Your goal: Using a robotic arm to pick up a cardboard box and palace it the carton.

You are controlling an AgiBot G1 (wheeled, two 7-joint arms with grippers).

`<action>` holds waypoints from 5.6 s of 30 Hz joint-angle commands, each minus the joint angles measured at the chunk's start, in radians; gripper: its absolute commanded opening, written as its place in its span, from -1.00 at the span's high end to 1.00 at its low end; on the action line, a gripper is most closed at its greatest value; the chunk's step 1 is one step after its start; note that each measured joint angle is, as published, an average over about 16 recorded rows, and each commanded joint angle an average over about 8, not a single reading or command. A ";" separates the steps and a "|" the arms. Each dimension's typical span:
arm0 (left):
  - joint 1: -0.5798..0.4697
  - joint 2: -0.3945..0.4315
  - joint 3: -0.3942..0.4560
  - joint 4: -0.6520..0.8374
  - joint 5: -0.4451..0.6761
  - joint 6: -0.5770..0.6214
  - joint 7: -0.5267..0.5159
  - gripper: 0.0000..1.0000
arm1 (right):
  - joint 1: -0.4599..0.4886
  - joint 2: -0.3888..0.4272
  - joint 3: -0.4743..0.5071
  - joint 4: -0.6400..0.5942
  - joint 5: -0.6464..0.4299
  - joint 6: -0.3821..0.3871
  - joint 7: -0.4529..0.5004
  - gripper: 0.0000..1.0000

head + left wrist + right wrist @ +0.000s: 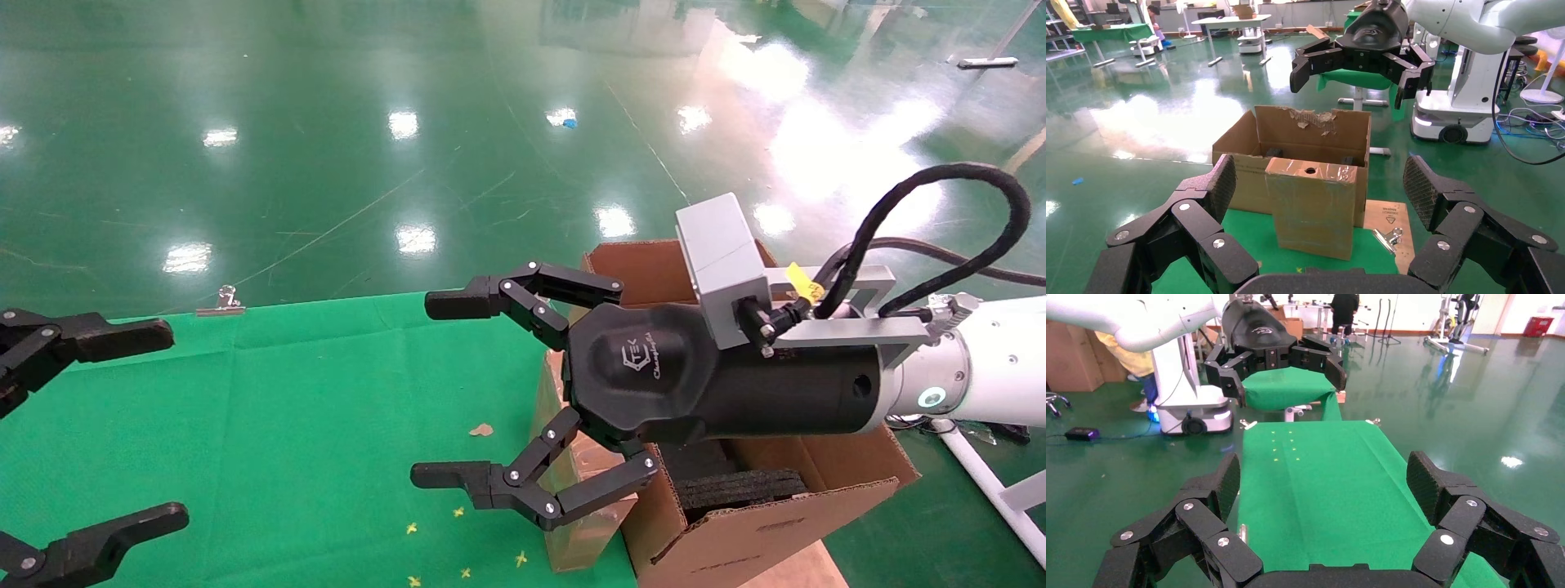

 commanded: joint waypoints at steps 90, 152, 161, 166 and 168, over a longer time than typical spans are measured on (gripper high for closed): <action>-0.002 -0.002 0.006 0.001 -0.004 -0.002 0.003 -1.00 | 1.159 -0.317 -1.400 -0.103 -0.636 -0.070 1.050 -1.00; -0.003 -0.004 0.010 0.001 -0.007 -0.004 0.005 1.00 | 1.125 -0.336 -1.417 -0.416 -0.487 -0.012 1.088 1.00; -0.003 -0.004 0.011 0.001 -0.007 -0.004 0.006 1.00 | 1.317 -0.214 -1.335 -0.545 -0.499 0.025 0.924 1.00; -0.003 -0.004 0.011 0.001 -0.007 -0.004 0.006 1.00 | 1.372 -0.174 -1.352 -0.656 -0.566 0.019 0.882 1.00; -0.003 -0.004 0.011 0.001 -0.007 -0.004 0.006 1.00 | 1.379 -0.161 -1.365 -0.698 -0.593 0.013 0.871 1.00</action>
